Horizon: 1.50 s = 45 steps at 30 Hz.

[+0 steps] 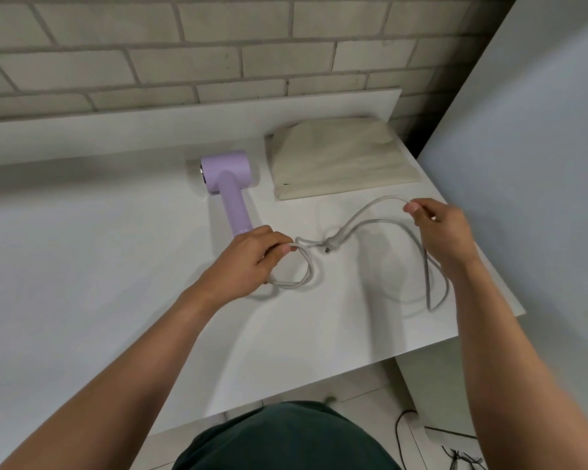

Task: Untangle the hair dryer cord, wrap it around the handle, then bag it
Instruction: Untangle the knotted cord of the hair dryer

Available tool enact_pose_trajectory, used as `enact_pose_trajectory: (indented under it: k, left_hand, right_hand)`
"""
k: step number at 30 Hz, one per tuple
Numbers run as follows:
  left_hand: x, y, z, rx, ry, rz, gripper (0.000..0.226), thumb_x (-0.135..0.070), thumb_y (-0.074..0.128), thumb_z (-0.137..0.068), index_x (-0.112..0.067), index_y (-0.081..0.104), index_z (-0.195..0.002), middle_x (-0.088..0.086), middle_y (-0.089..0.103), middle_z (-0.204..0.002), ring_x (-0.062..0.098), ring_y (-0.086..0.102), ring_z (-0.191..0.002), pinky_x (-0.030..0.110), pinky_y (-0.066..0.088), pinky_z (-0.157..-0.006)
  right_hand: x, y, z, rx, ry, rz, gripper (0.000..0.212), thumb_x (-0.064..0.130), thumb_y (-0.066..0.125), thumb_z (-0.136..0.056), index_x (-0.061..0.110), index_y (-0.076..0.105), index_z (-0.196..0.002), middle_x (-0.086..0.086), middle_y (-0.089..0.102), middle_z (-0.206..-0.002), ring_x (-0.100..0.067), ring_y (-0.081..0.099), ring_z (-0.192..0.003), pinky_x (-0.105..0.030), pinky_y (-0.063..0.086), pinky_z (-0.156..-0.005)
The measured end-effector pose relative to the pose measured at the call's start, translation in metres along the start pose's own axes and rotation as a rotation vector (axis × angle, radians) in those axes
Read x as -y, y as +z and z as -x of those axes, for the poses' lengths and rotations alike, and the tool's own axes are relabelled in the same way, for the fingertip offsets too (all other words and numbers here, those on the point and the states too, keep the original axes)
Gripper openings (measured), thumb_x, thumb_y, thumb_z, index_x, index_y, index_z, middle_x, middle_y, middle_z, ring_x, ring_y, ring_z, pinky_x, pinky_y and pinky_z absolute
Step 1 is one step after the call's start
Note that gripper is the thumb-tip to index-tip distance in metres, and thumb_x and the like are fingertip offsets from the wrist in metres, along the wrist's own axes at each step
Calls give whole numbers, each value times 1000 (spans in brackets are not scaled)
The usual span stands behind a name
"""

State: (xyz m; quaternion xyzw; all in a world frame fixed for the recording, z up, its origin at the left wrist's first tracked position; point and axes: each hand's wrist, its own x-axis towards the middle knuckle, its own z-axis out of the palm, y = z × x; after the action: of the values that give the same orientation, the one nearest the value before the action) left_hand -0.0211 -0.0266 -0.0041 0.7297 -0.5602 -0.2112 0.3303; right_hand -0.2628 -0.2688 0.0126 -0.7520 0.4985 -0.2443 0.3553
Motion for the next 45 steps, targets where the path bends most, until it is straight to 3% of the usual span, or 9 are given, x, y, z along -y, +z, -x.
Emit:
enact_pose_trajectory:
  k: [4,15,21,24,28,33,37,41,45]
  left_hand:
    - [-5,-5,2,-59,-26,97,15,-23,54,-106,-19,66,-113,3,59,-87,20,60,-74,34,58,-56]
    - [-8,-20,4,-156,39,137,11,-28,63,-101,-25,72,-106,-2,59,-91,12,56,-81,24,47,-81]
    - [-10,-21,4,-189,32,159,13,-27,64,-101,-25,76,-106,-8,63,-91,13,58,-80,22,47,-80]
    - [-11,-20,2,-192,43,180,13,-26,64,-102,-27,77,-105,-9,64,-91,8,58,-79,18,45,-78]
    - [-14,-18,0,-151,38,219,15,-27,64,-101,-29,78,-104,-5,68,-98,13,60,-83,23,47,-81]
    - [-18,-22,-1,-53,-62,278,15,-33,63,-101,-37,78,-104,-7,69,-97,16,61,-81,24,46,-79]
    - [-21,-29,-4,61,-168,303,17,-30,64,-100,-33,81,-96,-11,70,-80,7,51,-62,22,43,-65]
    - [-26,-36,-10,181,-282,295,19,-21,64,-100,-20,82,-98,-12,70,-71,-4,52,-53,7,37,-50]
    - [-30,-38,-14,279,-356,245,12,-26,68,-95,-26,77,-101,2,75,-79,10,53,-55,21,29,-46]
  right_hand:
    - [-24,6,-2,71,156,415,23,30,54,-104,27,75,-113,-11,71,-113,-38,61,-101,-38,45,-84]
    - [-43,57,32,27,54,881,20,12,52,-102,15,70,-110,-10,63,-111,-43,67,-95,-36,42,-69]
    - [-3,67,54,26,-379,505,36,7,62,-94,14,68,-129,-8,64,-123,-35,69,-94,-47,59,-78]
    - [34,71,75,210,-665,186,39,2,66,-91,19,71,-127,4,67,-117,-5,60,-85,-23,55,-78]
    - [65,76,82,399,-544,115,44,22,69,-97,31,60,-140,22,64,-132,-4,58,-120,-18,46,-98]
    - [74,74,77,347,-459,-48,15,13,69,-97,22,76,-107,16,77,-99,-5,71,-99,-30,54,-94]
    - [76,82,85,326,-410,-223,23,13,75,-93,27,57,-96,9,78,-91,-15,75,-90,-32,57,-87]
    - [78,83,87,328,-518,-179,33,9,75,-93,34,63,-112,7,79,-93,-13,75,-90,-25,56,-87]
    - [74,86,85,309,-599,-97,19,10,74,-94,15,77,-112,8,80,-100,-3,74,-92,-23,57,-87]
